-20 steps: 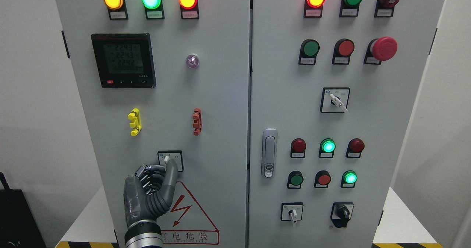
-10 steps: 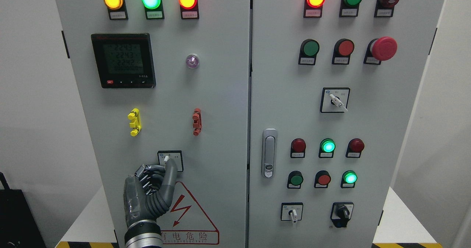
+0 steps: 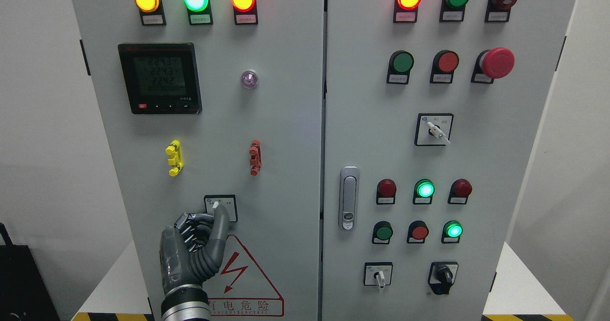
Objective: Turn on light switch 1
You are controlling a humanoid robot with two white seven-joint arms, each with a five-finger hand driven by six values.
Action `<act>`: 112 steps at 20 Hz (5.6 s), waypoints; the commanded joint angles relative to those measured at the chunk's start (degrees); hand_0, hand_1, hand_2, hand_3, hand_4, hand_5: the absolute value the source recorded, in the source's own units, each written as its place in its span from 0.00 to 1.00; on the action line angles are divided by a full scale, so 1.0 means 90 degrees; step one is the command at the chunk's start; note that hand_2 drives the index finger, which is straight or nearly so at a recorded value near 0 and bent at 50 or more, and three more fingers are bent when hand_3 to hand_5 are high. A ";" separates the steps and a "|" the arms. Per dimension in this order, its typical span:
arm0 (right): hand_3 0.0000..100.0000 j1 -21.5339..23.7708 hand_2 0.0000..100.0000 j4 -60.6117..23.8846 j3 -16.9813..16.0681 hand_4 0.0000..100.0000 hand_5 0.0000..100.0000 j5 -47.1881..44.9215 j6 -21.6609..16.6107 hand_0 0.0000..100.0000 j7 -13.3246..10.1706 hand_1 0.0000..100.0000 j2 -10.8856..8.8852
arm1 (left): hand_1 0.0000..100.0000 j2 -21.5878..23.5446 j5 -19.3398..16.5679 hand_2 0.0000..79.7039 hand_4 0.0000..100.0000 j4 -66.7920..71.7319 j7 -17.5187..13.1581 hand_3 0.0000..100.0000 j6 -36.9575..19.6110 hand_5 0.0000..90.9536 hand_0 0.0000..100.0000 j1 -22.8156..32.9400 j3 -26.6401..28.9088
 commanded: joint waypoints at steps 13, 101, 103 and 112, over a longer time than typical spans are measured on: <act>0.00 0.0000 0.00 0.0000 0.0000 0.00 0.00 0.0001 -0.0005 0.05 -0.0003 0.00 0.0000 | 0.52 -0.0001 0.0002 0.75 0.86 -0.0001 -0.0017 0.86 -0.0006 0.84 0.70 -0.0001 -0.0018; 0.00 0.0000 0.00 0.0000 0.0000 0.00 0.00 0.0001 -0.0005 0.05 0.0007 0.00 0.0000 | 0.29 0.0067 0.0031 0.79 0.87 0.0009 -0.0047 0.88 -0.0065 0.85 0.14 0.0077 -0.0144; 0.00 0.0000 0.00 0.0000 0.0000 0.00 0.00 0.0001 -0.0005 0.05 -0.0003 0.00 0.0000 | 0.29 0.0067 0.0021 0.79 0.87 -0.0001 -0.0047 0.88 -0.0094 0.85 0.13 0.0097 -0.0145; 0.00 0.0000 0.00 0.0000 0.0000 0.00 0.00 0.0001 -0.0005 0.05 0.0007 0.00 0.0000 | 0.29 0.0048 0.0002 0.80 0.88 -0.0030 -0.0047 0.90 -0.0405 0.86 0.12 0.0370 -0.0154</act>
